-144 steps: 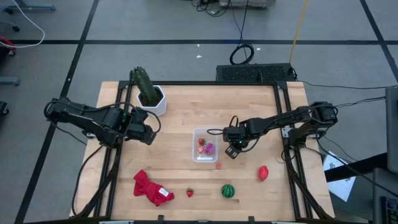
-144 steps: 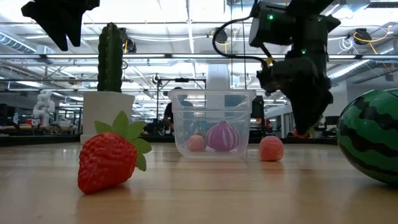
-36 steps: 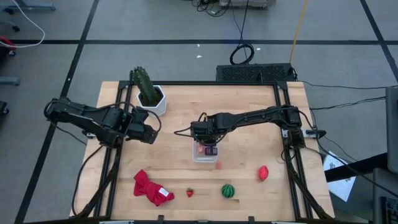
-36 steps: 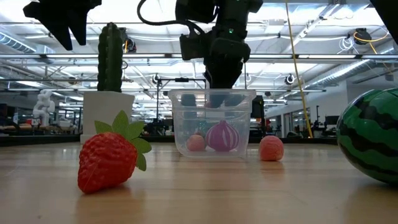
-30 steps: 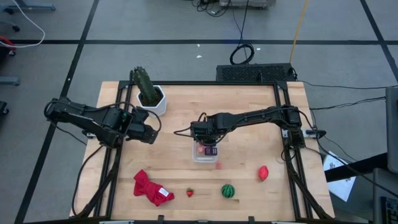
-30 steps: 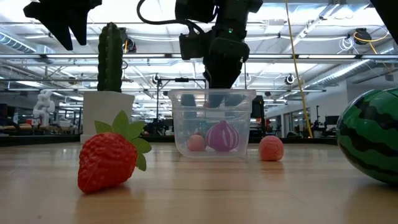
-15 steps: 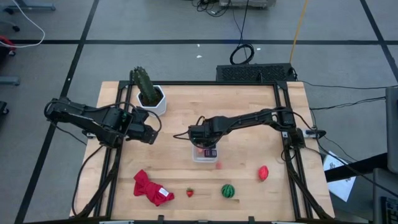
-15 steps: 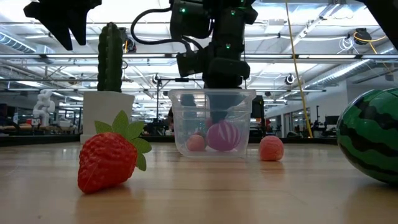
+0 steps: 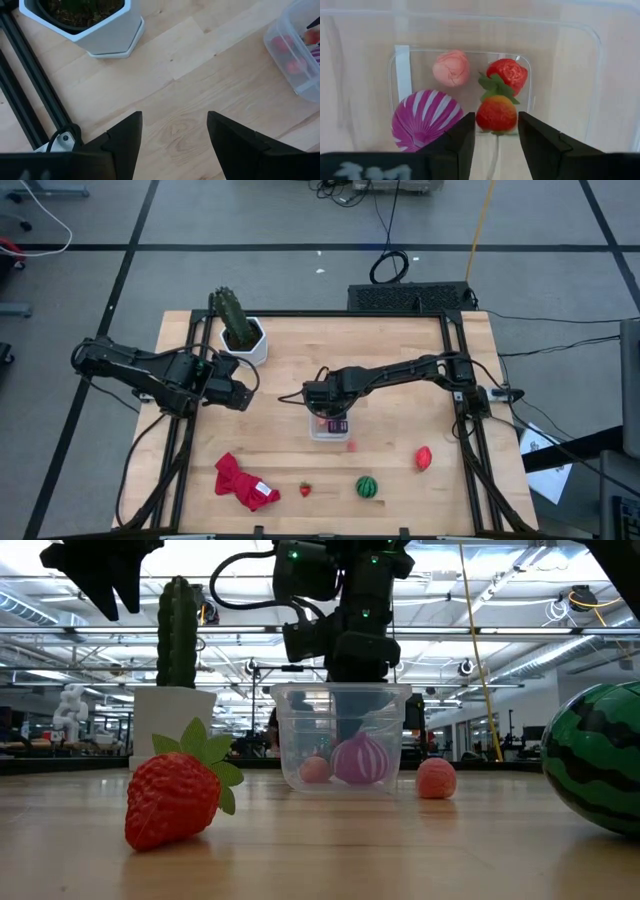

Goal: Pick and placing Produce into tupperware
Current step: Put the top red strawberry into the transparent bin, then put the pink peach into the transparent bin

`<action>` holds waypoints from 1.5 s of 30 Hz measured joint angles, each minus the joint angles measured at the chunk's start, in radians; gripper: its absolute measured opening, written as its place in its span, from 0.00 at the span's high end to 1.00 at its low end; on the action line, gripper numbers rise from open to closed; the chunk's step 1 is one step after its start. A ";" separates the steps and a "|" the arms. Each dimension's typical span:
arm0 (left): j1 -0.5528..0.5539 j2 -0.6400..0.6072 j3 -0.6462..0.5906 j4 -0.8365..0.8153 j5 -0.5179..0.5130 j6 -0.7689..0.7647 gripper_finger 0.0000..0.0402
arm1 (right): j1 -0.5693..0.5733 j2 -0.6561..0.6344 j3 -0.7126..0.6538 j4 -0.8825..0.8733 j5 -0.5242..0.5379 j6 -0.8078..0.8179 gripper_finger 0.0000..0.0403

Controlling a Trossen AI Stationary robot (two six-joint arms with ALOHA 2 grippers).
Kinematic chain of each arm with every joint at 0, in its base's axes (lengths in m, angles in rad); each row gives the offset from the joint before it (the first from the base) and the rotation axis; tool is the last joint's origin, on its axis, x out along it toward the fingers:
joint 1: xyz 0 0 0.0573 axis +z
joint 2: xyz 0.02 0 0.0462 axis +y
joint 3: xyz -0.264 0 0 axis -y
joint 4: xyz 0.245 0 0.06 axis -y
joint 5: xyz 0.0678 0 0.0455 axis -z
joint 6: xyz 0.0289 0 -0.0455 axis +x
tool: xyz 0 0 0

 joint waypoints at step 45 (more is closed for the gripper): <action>0.000 0.000 0.000 0.001 0.022 0.064 0.43 | 0.267 -0.261 0.214 -0.584 0.000 0.530 0.59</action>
